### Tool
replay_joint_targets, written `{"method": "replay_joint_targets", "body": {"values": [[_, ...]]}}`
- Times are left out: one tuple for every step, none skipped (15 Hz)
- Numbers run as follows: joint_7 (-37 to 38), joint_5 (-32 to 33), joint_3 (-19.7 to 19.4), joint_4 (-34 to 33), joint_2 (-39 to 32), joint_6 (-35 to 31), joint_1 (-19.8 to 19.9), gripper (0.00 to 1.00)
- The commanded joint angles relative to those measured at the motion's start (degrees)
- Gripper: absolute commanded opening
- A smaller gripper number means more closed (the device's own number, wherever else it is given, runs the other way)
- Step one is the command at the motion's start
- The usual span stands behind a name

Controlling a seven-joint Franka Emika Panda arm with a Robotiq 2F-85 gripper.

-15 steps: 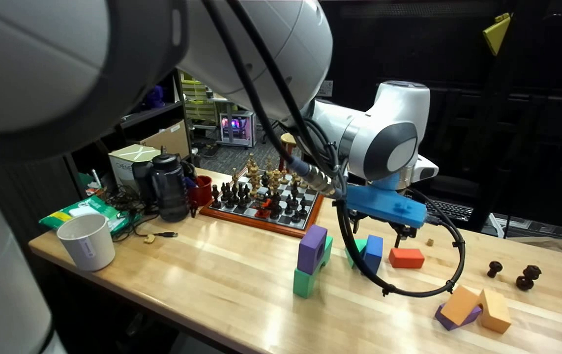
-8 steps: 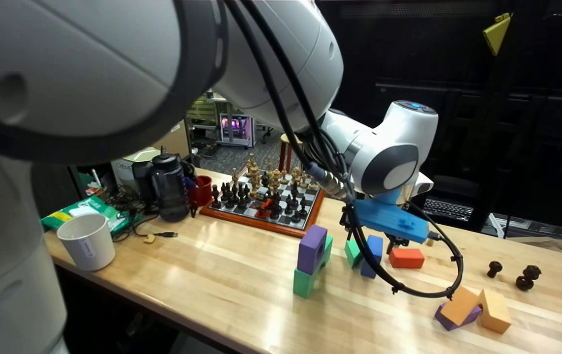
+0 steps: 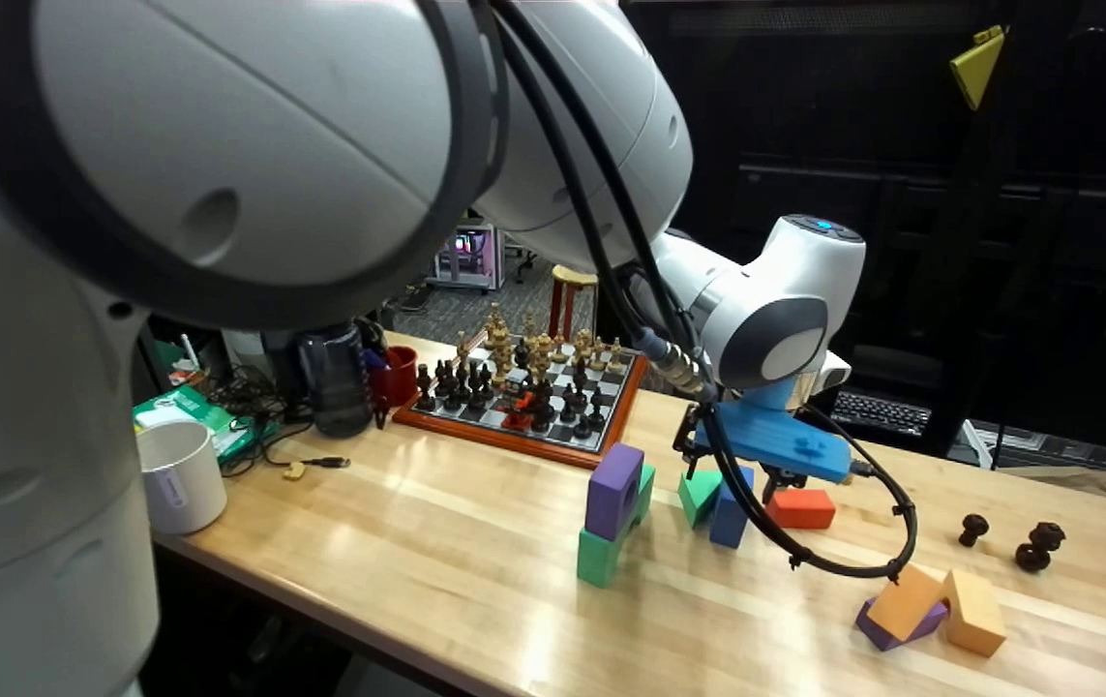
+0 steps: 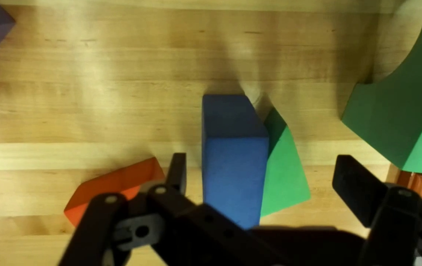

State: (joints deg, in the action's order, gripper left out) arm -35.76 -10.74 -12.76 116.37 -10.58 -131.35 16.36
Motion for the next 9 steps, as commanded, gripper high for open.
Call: {"method": "replay_joint_targets", "body": {"values": [[-2.11,-1.16,1.24,-2.49,-1.25,1.75,1.35,0.74],[-2.14,-1.07,1.41,-2.82,-1.45,1.85,1.47,0.69],[-2.17,-1.09,1.57,-3.13,-1.65,1.92,1.56,0.61],[-2.25,-1.12,1.71,-3.51,-1.87,2.13,1.70,0.54],[-2.34,-1.08,1.82,-3.78,-2.01,2.37,1.77,0.45],[-2.56,-1.14,1.97,-4.05,-2.17,2.55,1.92,0.38],[-2.70,-1.15,2.08,-4.30,-2.30,2.70,2.03,0.31],[-2.92,-1.22,2.18,-4.52,-2.40,2.82,2.18,0.21],[-3.13,-1.36,2.25,-4.64,-2.44,2.91,2.29,0.15]]}}
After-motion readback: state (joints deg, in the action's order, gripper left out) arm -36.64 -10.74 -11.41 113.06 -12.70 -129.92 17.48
